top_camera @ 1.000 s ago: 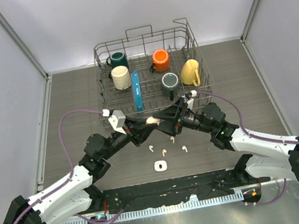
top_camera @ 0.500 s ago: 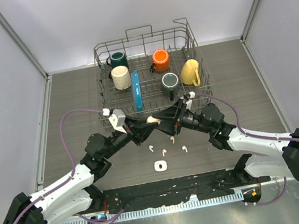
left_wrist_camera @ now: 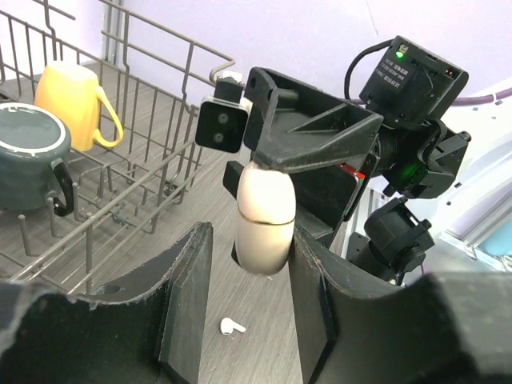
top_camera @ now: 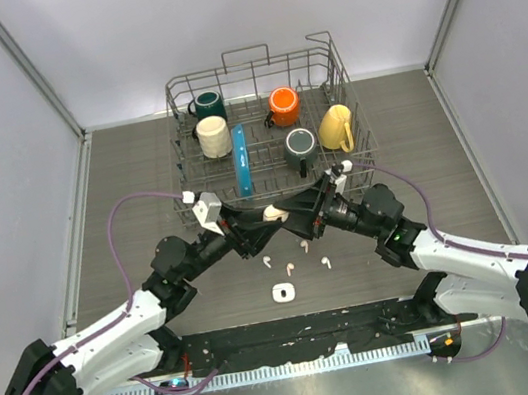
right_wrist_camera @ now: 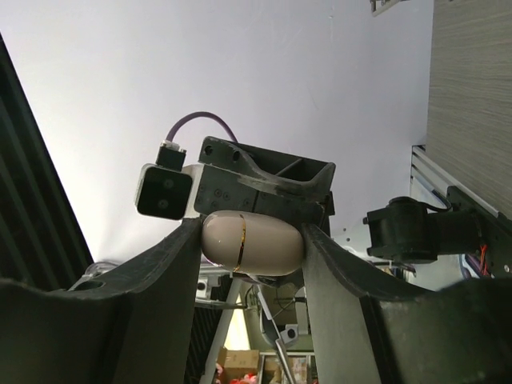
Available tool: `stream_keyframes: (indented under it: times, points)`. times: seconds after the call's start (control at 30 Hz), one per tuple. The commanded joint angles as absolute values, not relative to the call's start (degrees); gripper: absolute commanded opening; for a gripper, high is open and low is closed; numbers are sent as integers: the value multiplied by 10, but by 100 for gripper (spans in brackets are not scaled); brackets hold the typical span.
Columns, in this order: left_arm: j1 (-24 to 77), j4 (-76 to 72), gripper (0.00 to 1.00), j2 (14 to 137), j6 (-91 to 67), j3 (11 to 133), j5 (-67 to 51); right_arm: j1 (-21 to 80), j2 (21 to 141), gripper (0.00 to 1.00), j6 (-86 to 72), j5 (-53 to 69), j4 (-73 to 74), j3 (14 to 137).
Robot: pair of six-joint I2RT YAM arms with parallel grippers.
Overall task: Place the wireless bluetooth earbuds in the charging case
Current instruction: Pick up the charging case at the center of the board.
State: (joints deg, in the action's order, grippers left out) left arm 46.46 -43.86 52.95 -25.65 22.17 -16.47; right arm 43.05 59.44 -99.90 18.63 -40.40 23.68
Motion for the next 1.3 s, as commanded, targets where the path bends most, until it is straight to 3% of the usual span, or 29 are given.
stream_keyframes:
  times: [0.0, 0.3, 1.27]
  points:
    - [464, -448, 47, 523, -272, 222, -152, 432, 571, 13, -978, 170, -403, 251]
    - [463, -467, 50, 551, -285, 240, -168, 433, 579, 11, -982, 172, -406, 248]
    - [464, -512, 46, 574, -278, 246, -170, 432, 590, 11, -993, 177, -427, 234]
